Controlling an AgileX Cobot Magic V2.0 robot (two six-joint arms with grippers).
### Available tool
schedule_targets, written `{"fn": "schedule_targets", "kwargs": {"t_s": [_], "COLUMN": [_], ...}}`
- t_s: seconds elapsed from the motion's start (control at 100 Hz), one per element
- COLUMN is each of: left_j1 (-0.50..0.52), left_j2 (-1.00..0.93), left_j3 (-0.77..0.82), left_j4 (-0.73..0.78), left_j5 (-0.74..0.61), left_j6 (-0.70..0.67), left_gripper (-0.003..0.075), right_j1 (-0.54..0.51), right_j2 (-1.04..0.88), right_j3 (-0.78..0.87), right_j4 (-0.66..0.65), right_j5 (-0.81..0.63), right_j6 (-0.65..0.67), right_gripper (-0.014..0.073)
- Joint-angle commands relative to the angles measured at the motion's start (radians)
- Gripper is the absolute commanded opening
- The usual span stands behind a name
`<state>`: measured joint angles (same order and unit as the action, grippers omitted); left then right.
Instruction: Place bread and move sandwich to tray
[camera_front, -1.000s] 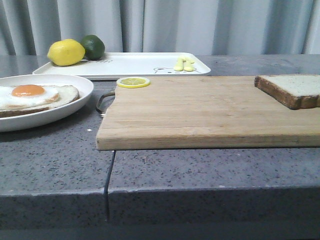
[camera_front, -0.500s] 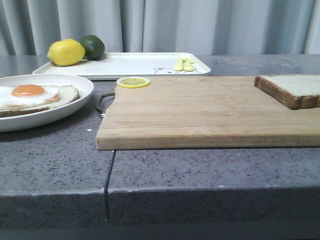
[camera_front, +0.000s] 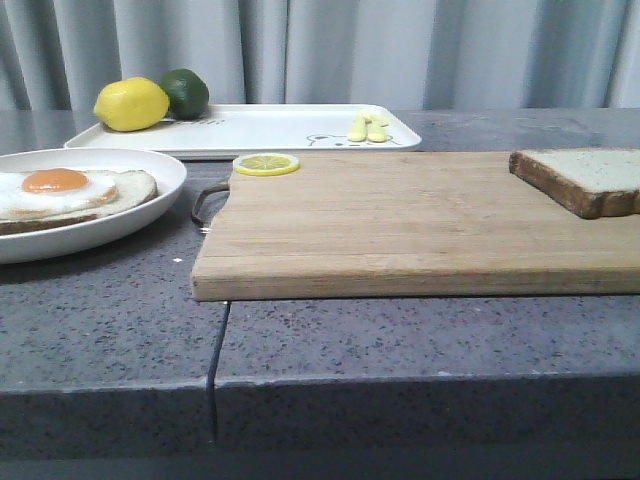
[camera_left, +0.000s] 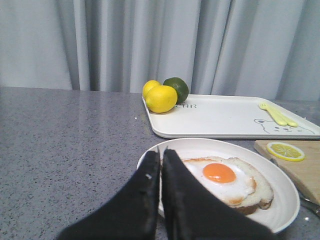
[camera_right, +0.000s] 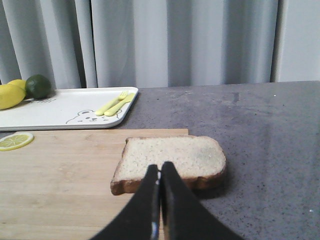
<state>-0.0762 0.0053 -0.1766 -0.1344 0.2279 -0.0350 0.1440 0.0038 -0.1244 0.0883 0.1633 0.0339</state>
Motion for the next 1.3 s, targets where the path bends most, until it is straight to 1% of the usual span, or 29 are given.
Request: {"fn": "schedule_targets", "kwargs": {"t_s": [0.0,0.09,0.23,0.44,0.61,0.7,0.9,1.19,1.26,1.29], "left_j1": [0.003,0.003,0.003,0.003,0.003,0.003,0.003,0.003,0.003,0.003], "left_j2": [0.067,0.140,0.263,0.450,0.557,0.586,0.599,0.599,0.599,0.599], "left_j3": [-0.122,-0.206,-0.363,-0.573,-0.682,-0.701,-0.704,-0.704,-0.704,-0.704], "left_j4": [-0.014,-0.044,-0.101,-0.115,-0.119,-0.134,-0.144,-0.144,-0.144,-0.144], "left_j5": [0.043,0.113,0.222,0.456,0.583,0.599,0.605,0.603,0.603,0.603], "left_j6": [-0.002,-0.002,-0.002,-0.002,-0.002,-0.002,-0.002,-0.002,0.003,0.008], "left_gripper": [-0.0019,-0.0019,-0.0019,-0.0019,-0.0019,-0.0019,-0.0019,-0.0014,0.0027,0.0064], "right_j1": [-0.004,-0.004,-0.004,-0.004,-0.004,-0.004,-0.004,-0.004,-0.004,-0.004], "right_j2": [0.064,0.132,0.241,0.378,0.460,0.485,0.489,0.489,0.489,0.489], "right_j3": [-0.115,-0.210,-0.348,-0.533,-0.680,-0.730,-0.738,-0.738,-0.738,-0.738], "right_j4": [0.003,0.003,0.003,0.003,0.003,0.005,0.005,0.005,0.005,0.005], "right_j5": [0.040,0.166,0.314,0.451,0.592,0.642,0.629,0.648,0.647,0.645], "right_j6": [0.000,0.000,0.000,0.000,0.000,0.000,0.000,0.000,0.000,0.000], "right_gripper": [-0.0116,-0.0116,-0.0116,-0.0116,-0.0116,-0.0116,-0.0116,-0.0108,-0.0064,-0.0036]}}
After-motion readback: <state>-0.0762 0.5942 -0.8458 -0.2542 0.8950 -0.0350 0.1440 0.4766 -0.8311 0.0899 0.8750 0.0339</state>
